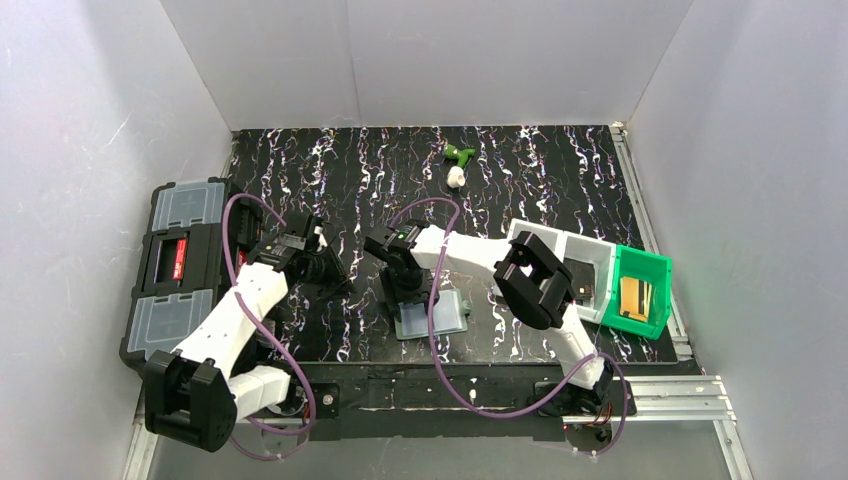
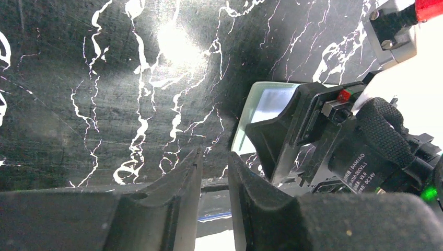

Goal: Take the credit cards out of the card holder
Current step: Remove the credit card from the card holder.

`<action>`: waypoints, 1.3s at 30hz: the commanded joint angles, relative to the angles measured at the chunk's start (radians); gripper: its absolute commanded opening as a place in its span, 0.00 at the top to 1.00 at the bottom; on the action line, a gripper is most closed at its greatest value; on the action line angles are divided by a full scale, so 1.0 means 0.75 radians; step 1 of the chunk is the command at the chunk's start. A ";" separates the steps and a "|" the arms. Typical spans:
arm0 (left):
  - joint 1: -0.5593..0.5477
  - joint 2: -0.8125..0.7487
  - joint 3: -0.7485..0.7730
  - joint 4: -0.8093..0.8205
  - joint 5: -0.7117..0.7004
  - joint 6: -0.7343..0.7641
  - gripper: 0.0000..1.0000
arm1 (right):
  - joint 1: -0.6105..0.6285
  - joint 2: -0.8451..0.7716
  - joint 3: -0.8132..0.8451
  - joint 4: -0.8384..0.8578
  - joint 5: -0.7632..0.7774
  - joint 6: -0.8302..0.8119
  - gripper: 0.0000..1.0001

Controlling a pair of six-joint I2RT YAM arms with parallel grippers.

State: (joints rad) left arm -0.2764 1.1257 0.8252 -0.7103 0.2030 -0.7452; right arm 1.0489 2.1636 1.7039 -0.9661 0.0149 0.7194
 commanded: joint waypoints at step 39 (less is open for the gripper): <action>-0.266 0.537 -0.142 0.416 0.215 -0.045 0.69 | -0.222 -0.223 -0.462 0.558 -0.548 0.059 0.99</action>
State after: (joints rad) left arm -0.4583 1.5113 0.7447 -0.4360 0.3561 -0.7796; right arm 0.8947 2.0367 1.3865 -0.6007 -0.3543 0.7468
